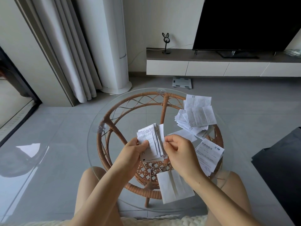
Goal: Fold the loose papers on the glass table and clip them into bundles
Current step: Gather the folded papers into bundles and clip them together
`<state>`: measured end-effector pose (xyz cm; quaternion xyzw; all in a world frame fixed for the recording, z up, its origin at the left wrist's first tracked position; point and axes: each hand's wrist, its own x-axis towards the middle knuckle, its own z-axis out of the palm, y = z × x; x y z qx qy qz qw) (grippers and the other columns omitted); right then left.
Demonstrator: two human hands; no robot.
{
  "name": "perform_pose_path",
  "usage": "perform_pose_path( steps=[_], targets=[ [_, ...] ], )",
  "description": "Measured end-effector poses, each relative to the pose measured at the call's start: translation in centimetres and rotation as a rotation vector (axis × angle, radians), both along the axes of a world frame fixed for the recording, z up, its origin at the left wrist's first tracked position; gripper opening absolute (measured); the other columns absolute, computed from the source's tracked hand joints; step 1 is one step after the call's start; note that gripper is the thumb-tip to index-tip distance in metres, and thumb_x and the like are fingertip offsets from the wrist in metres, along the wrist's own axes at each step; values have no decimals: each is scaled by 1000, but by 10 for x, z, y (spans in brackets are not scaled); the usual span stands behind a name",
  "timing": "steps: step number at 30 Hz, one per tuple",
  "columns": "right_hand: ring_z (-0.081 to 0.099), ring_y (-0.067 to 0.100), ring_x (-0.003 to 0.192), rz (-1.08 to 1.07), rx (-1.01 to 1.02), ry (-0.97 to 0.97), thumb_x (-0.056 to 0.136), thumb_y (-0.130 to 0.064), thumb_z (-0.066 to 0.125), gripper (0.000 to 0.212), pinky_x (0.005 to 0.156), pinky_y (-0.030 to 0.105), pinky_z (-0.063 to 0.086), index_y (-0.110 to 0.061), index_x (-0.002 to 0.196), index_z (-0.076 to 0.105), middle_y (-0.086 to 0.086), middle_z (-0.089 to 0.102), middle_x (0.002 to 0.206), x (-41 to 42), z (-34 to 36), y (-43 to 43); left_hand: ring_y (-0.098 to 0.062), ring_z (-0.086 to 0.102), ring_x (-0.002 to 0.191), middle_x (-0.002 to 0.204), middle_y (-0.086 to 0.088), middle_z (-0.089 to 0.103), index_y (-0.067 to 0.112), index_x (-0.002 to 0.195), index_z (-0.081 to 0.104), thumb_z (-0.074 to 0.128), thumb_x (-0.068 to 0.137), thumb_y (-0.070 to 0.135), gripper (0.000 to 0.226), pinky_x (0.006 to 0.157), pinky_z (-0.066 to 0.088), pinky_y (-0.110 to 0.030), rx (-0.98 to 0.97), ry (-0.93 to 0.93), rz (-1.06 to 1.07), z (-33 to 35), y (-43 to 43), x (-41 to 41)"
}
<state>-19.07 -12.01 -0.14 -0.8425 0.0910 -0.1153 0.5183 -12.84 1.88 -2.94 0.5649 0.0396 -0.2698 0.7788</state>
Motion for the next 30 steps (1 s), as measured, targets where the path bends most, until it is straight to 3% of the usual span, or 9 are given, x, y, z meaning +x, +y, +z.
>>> perform_pose_path(
  steps=[3,6,8,10,14,18,22,26,30],
  targets=[
    [56,-5,58,71,-28,50,98,-18,46,18,51,13,43,-21,84,56,-21,60,62,3,-3,0,-23,66,90,105,-16,66,1,118,49,47,95,0,23,79,56,-34,29,-49,10,1,-1,-4],
    [51,-4,51,124,-189,103,96,-38,49,16,47,12,34,-27,85,52,-24,55,53,5,-6,3,-22,64,95,104,-10,66,11,118,53,51,95,3,25,86,54,-35,189,-245,8,-4,2,-6],
    [60,1,65,113,-352,128,90,-41,57,17,52,15,38,-26,97,57,-16,67,72,8,-13,6,-25,62,99,104,-9,65,14,115,55,53,94,3,24,88,53,-38,281,-380,12,-9,7,-6],
    [65,11,81,81,-363,136,88,-33,64,20,61,17,43,-19,101,62,-7,71,89,14,-22,9,-22,62,101,104,-6,64,17,112,53,54,93,1,25,89,52,-40,324,-457,29,-14,12,-8],
    [62,14,103,67,-299,132,87,-15,65,31,76,12,41,-15,118,62,-3,68,111,20,-39,25,-8,59,107,110,3,61,18,118,45,52,92,-6,36,90,48,-23,430,-578,22,-29,20,-12],
    [60,13,108,62,-223,126,90,-9,59,35,83,14,44,-16,124,60,-4,66,116,20,-52,38,11,55,106,118,4,57,15,129,34,50,91,-11,49,86,42,-7,433,-562,20,-40,17,-22],
    [61,8,106,56,-155,103,90,-11,61,33,78,6,44,-17,122,62,-6,66,114,22,-56,38,-2,53,118,130,0,54,15,146,22,52,93,-3,64,94,44,-15,343,-465,80,-48,17,-22],
    [61,6,104,175,12,195,92,-19,60,36,74,11,51,-21,127,57,-9,64,117,23,-50,28,-15,64,106,112,-1,69,17,128,51,67,86,11,45,83,53,-24,240,-349,32,-37,24,-11],
    [66,6,78,302,138,358,90,-29,62,33,61,21,53,-22,122,59,-5,69,106,22,-35,16,-32,65,102,108,-15,69,6,118,58,69,76,22,46,90,51,-44,106,-218,-76,-29,29,-5]
  ],
)
